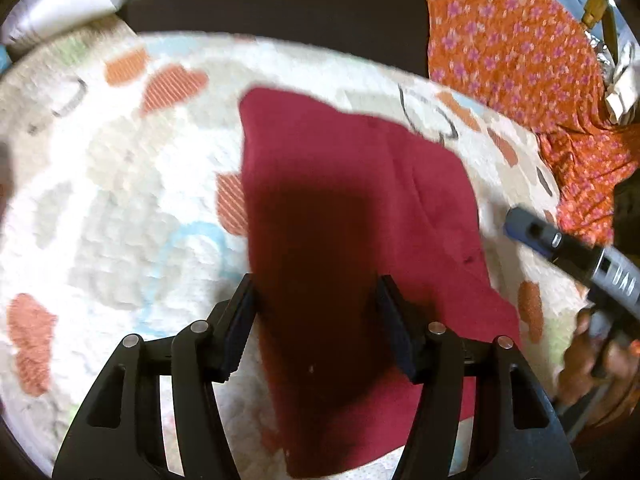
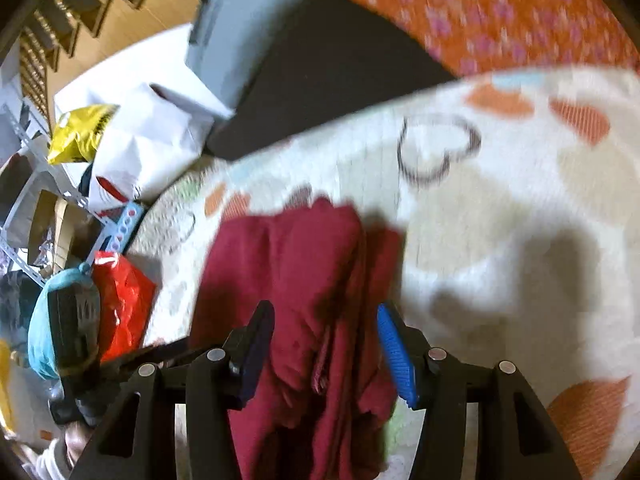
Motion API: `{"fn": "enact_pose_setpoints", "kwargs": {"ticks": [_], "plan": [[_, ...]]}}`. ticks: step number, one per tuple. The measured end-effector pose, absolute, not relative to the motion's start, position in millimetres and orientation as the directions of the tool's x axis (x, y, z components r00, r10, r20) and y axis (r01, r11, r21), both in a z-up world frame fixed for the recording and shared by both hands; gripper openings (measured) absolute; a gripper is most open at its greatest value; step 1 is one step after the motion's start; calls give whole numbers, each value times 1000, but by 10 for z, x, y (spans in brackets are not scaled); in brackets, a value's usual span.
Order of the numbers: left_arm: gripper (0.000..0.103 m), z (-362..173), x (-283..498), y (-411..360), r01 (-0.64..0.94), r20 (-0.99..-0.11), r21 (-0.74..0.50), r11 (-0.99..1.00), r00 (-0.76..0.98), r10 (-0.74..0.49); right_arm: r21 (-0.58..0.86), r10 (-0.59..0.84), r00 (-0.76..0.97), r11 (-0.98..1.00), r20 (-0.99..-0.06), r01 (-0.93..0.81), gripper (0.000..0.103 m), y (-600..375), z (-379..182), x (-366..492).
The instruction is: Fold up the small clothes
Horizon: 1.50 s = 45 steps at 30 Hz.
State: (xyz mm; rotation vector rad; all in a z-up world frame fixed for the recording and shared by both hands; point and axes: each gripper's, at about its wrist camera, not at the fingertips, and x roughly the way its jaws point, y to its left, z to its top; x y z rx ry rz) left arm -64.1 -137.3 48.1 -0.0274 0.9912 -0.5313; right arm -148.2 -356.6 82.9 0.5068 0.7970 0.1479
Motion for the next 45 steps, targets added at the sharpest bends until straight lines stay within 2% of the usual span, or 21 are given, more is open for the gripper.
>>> {"fn": "enact_pose_setpoints", "kwargs": {"ticks": [3,5,7,10,13,16,21,26,30,34,36,38,41,45], "plan": [[60,569,-770,-1346,411,-745,-268,872,485,-457,445,274,682,891,-679,85,51,-3506,903,-1326],[60,622,-851,-1359,425,-717,-262,866,515,-469,418,264,649,903,-714,94,43,-3426,808,-1149],[60,622,-898,-1427,461,-706,-250,851,515,-486,431,293,619,898,-729,82,24,-3402,679,-1009],[60,448,-882,-1565,492,-740,-252,833,457,-493,367,244,625,927,-742,73,8,-3344,651,-904],[60,375,-880,-1669,509,-748,-210,834,466,-473,270,180,644,962,-744,43,7,-3289,752,-925],[70,333,-889,-1822,543,-749,-171,822,471,-467,190,114,617,980,-779,58,7,-3257,604,-860],[72,286,-947,-1801,540,-753,-146,829,483,-447,319,190,641,943,-744,91,10,-3424,730,-977],[72,291,-910,-1733,524,-752,-180,833,473,-460,315,243,656,949,-715,-8,12,-3216,1098,-1405],[72,297,-930,-1728,521,-751,-167,837,483,-450,327,287,612,944,-737,-49,12,-3026,995,-1618],[72,309,-951,-1702,518,-749,-156,841,493,-443,235,202,554,972,-807,-13,12,-3010,613,-1658],[72,315,-961,-1679,514,-748,-159,843,494,-443,319,255,559,948,-789,17,12,-3122,518,-1681],[72,327,-967,-1633,500,-748,-158,851,503,-434,332,257,567,943,-783,31,12,-3147,583,-1721],[72,338,-951,-1567,476,-750,-168,863,506,-425,250,189,591,968,-784,22,12,-3023,780,-1824],[72,381,-963,-1506,462,-739,-165,872,527,-419,270,233,621,962,-749,-35,12,-2862,922,-1996]]}}
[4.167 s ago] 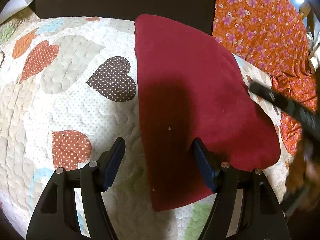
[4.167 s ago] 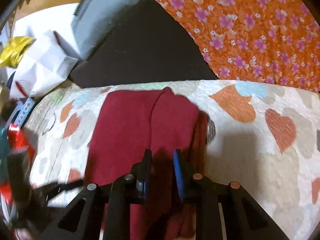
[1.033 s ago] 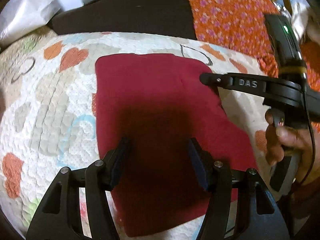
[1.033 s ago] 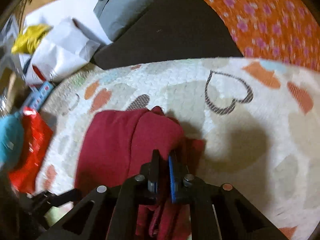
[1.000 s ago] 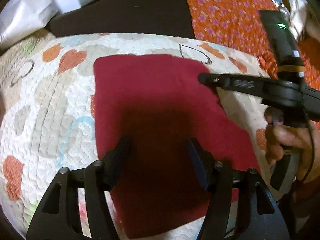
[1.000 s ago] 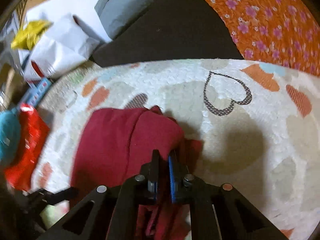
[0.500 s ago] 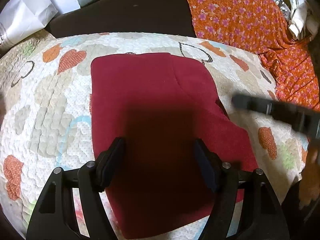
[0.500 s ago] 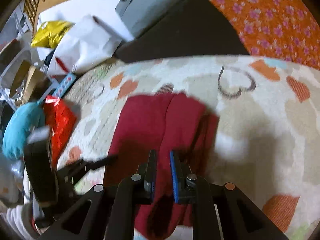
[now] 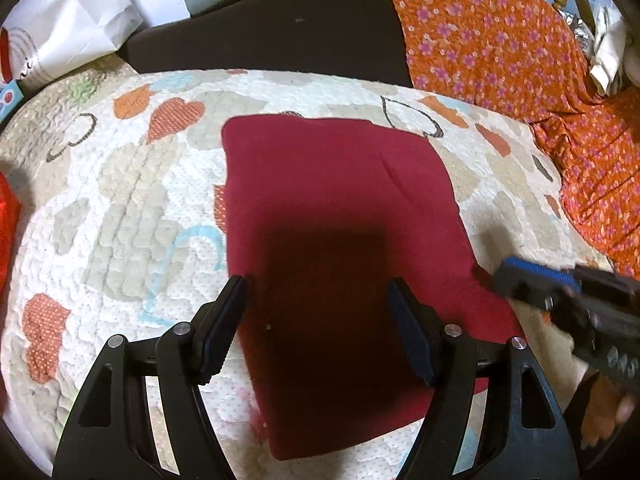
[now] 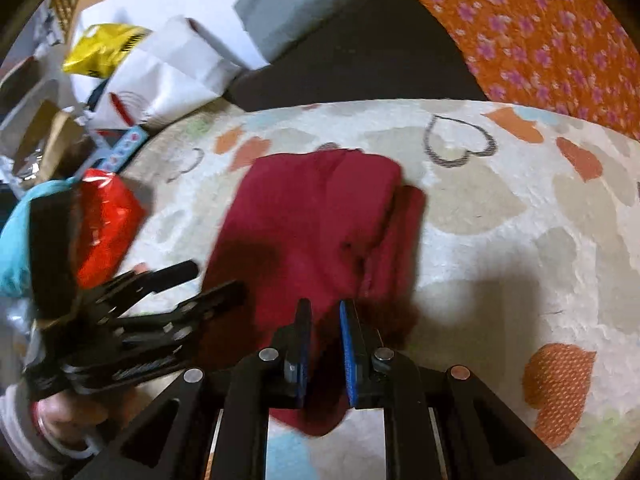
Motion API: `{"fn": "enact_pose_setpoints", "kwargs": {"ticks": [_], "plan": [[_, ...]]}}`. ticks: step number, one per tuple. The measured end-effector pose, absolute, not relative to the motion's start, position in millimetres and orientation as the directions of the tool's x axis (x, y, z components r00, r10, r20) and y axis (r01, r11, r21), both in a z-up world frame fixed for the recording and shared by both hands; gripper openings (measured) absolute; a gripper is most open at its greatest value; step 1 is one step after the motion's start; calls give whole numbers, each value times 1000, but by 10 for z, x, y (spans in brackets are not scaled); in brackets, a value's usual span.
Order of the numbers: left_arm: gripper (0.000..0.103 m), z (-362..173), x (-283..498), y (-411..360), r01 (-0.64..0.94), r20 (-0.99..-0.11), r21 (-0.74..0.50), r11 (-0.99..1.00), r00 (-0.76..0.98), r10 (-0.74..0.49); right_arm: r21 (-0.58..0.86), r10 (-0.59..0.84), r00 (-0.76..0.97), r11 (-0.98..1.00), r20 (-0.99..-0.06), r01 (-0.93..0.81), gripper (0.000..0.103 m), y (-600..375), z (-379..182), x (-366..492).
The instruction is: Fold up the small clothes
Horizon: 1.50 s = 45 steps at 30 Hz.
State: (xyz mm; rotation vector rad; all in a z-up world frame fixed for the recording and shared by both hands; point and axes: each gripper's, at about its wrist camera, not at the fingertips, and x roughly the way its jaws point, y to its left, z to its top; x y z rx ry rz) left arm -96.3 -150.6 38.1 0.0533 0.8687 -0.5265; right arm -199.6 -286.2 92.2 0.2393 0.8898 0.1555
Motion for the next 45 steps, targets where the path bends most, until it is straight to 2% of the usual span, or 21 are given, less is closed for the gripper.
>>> {"fn": "enact_pose_setpoints", "kwargs": {"ticks": [2,5,7,12,14,15,16,26,45], "plan": [[72,401,-982,-1487,460,-733,-153,875,541,-412,240,211,607,970,-766,-34,12,-2802,845,-2025],[72,430,-1023,-1456,459,-724,-139,877,557,-406,176,143,523,984,-840,13,12,-2793,540,-1996],[72,455,-1053,-1437,459,-717,-122,880,573,-398,204,164,524,979,-835,17,12,-2813,504,-2013],[72,503,-1087,-1366,440,-693,-84,894,619,-370,242,189,592,970,-784,10,15,-2787,821,-2123],[72,514,-1079,-1336,427,-686,-84,900,631,-363,246,190,639,969,-745,-2,23,-2741,966,-2154],[72,522,-1071,-1321,421,-684,-84,903,635,-359,238,181,660,971,-729,-4,32,-2710,1026,-2172],[72,529,-1071,-1314,417,-683,-85,905,637,-358,229,169,679,973,-714,-2,36,-2674,1088,-2181],[72,630,-1094,-1249,395,-652,-68,916,678,-340,185,114,728,983,-676,18,36,-2521,1244,-2111],[72,625,-1047,-1261,375,-657,-62,925,682,-320,141,60,714,989,-697,54,37,-2481,1182,-1930]]}}
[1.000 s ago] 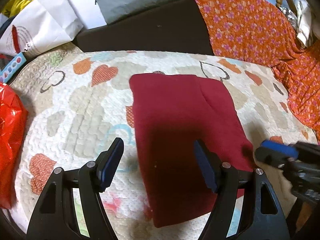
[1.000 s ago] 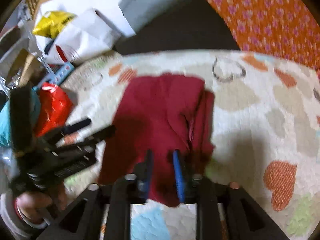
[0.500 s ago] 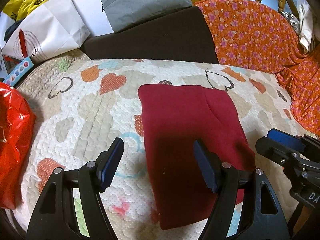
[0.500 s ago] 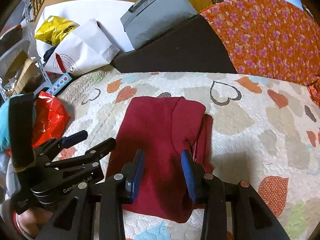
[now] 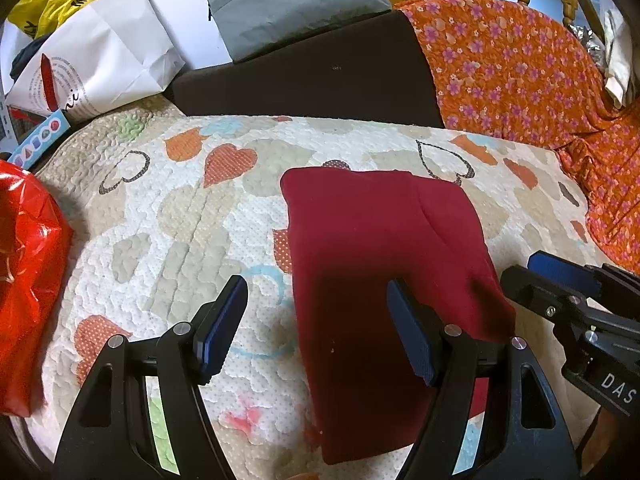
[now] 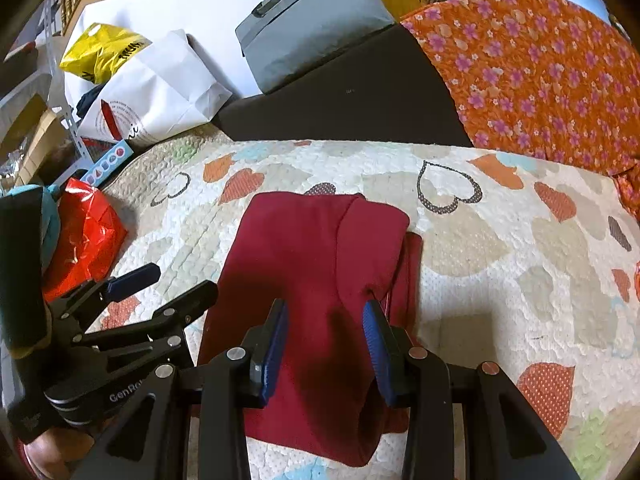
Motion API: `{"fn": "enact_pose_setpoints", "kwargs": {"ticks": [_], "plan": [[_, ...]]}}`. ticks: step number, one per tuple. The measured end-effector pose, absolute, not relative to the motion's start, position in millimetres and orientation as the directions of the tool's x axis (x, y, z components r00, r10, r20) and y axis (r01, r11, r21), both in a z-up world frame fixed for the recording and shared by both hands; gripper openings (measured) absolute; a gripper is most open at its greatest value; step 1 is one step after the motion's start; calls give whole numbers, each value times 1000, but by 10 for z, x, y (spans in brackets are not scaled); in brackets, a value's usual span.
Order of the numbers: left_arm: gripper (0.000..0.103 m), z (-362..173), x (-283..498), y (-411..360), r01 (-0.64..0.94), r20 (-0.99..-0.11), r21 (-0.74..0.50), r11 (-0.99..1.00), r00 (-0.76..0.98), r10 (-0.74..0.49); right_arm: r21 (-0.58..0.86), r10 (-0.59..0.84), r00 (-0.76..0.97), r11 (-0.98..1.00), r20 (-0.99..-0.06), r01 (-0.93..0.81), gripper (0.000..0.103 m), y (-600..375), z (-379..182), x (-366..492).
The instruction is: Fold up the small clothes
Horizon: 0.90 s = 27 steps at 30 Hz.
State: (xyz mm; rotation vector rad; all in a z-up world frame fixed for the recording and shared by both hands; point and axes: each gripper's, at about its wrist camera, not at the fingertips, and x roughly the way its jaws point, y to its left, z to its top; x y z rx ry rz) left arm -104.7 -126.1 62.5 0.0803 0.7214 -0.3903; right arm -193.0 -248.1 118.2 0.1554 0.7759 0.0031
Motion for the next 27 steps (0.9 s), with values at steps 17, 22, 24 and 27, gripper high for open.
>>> {"fn": "enact_pose_setpoints", "kwargs": {"ticks": [17,22,24,27], "plan": [[72,610,-1015,-1280,366,-671,-53,929,676,-304,159,70,704,985,-707,62,40,-2476,1101,-1928],[72,607,-1019,-1281,365,-670,-51,930,678,-302,162,72,704,985,-707,62,40,-2476,1103,-1933],[72,604,-1014,-1285,365,-672,-48,930,677,-300,165,74,702,984,-708,63,40,-2473,1100,-1935],[72,606,-1024,-1284,364,-670,-46,930,679,-299,172,77,702,983,-708,65,40,-2475,1096,-1938]]}}
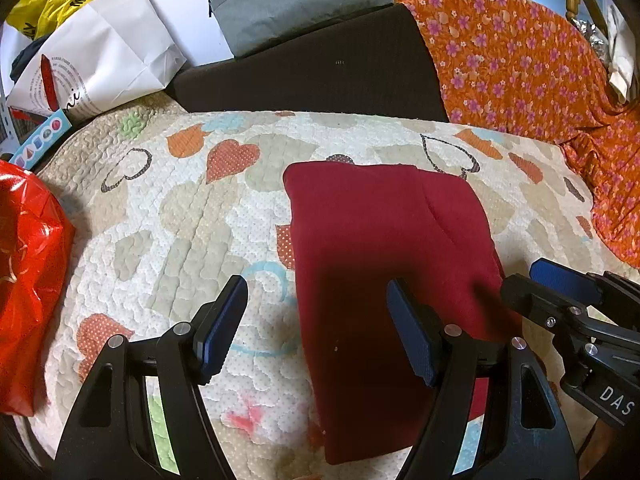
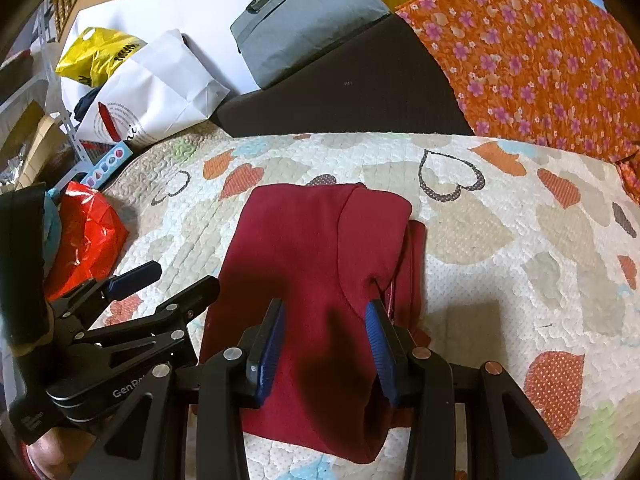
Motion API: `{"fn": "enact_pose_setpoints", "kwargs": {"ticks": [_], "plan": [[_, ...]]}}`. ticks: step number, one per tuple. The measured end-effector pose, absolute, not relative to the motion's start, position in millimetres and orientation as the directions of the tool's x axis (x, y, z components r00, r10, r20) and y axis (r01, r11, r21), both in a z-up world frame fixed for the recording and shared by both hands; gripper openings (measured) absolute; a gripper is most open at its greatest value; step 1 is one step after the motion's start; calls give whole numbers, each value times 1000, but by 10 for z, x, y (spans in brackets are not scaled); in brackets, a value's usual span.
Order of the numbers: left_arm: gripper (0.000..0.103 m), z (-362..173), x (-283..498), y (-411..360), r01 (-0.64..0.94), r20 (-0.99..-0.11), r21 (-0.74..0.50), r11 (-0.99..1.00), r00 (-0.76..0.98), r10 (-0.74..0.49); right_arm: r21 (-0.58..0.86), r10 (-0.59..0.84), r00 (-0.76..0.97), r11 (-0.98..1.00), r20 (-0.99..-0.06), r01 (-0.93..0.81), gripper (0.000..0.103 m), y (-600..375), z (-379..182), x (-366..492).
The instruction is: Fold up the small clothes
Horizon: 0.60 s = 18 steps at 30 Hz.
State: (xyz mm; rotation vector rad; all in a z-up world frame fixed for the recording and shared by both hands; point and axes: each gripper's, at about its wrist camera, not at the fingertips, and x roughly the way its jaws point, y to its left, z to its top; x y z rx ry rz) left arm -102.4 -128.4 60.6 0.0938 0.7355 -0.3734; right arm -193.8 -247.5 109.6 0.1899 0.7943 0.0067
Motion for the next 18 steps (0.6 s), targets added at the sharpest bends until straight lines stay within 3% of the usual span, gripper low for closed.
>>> {"fn": "enact_pose_setpoints", "kwargs": {"ticks": [18], "plan": [[72,605,-1024,-1285,367,-670,-35,930,682,-294,183,87,692,981,-717,66,40,-2473,1052,-1946]]}}
